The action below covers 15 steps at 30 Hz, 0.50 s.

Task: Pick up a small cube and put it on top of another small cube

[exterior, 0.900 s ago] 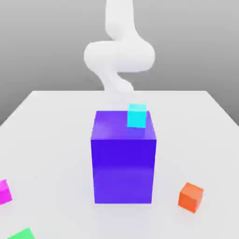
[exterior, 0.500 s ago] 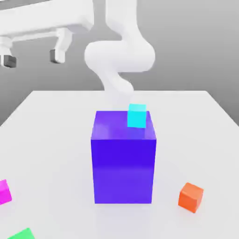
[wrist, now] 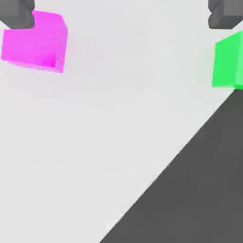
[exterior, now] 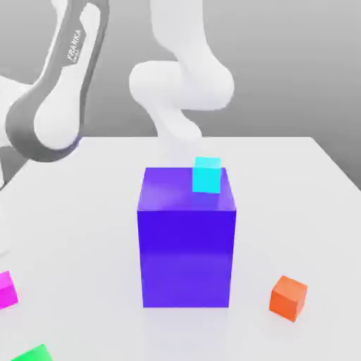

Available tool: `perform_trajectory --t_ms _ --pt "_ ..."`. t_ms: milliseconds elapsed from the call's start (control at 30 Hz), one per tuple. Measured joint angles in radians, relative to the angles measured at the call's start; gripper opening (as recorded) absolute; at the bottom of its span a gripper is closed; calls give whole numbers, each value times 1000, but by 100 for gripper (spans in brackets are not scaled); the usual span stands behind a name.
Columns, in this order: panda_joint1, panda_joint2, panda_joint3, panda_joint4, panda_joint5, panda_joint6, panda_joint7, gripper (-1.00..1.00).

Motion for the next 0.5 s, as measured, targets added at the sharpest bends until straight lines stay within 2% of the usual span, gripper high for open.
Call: perform_trajectory --t_ms 167,200,400,500 --pt "-93 182 80 30 101 114 -66 0" --pt "-109 209 100 37 118 135 -79 -100" --pt "-118 223 110 40 126 145 -85 -100" --pt "-85 157 67 23 79 97 -49 -100"
